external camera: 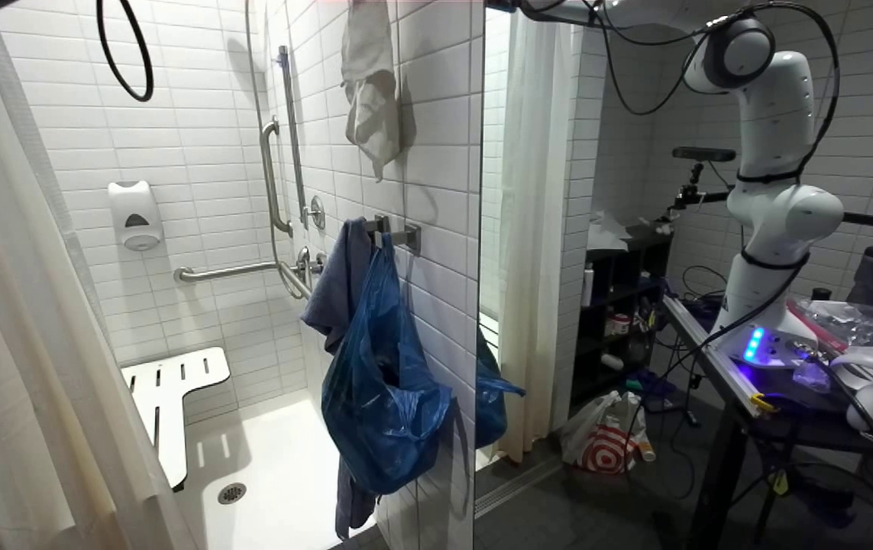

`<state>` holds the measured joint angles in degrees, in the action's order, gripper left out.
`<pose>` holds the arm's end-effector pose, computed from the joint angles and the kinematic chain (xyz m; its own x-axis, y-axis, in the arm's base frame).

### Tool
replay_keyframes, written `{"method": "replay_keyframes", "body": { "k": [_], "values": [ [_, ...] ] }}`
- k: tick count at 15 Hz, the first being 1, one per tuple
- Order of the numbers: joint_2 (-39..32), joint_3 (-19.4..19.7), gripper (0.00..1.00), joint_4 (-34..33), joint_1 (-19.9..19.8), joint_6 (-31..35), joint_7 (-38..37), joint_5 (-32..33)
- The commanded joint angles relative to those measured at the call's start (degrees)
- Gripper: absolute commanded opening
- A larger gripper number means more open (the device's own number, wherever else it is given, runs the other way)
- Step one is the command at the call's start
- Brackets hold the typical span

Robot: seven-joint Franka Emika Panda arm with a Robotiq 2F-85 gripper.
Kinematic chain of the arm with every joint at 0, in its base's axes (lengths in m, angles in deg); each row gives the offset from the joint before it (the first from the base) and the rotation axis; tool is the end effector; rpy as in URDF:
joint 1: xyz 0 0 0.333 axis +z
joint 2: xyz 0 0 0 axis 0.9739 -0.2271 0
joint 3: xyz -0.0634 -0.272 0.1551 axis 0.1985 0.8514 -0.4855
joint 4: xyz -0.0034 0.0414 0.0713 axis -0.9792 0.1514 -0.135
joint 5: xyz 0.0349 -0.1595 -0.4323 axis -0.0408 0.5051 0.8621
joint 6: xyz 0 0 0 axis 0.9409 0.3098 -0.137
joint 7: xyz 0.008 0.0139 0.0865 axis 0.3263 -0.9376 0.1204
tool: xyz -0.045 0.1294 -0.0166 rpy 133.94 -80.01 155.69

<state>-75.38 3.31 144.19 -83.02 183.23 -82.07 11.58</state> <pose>0.7046 -0.0802 0.8538 0.0500 -0.5807 0.8126 -0.7692 -0.5413 -0.3395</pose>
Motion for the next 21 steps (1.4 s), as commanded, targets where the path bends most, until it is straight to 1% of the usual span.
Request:
{"method": "replay_keyframes", "body": {
  "k": [1, 9, 13, 16, 21],
  "values": [
    [-4.15, 1.18, 0.01, -6.16, 0.0, -6.07, -0.61, 0.46],
    [-11.21, 3.68, 0.01, -14.69, -0.42, -14.2, -2.79, -0.25],
    [-12.37, 4.24, 0.01, -17.88, 0.04, -14.45, -7.56, 0.91],
    [-12.68, 4.63, 0.01, -20.07, 0.07, -13.76, -12.67, 1.37],
    [-12.02, 6.37, 0.01, -23.4, 0.61, -10.43, -21.77, 6.38]
  ]
}}
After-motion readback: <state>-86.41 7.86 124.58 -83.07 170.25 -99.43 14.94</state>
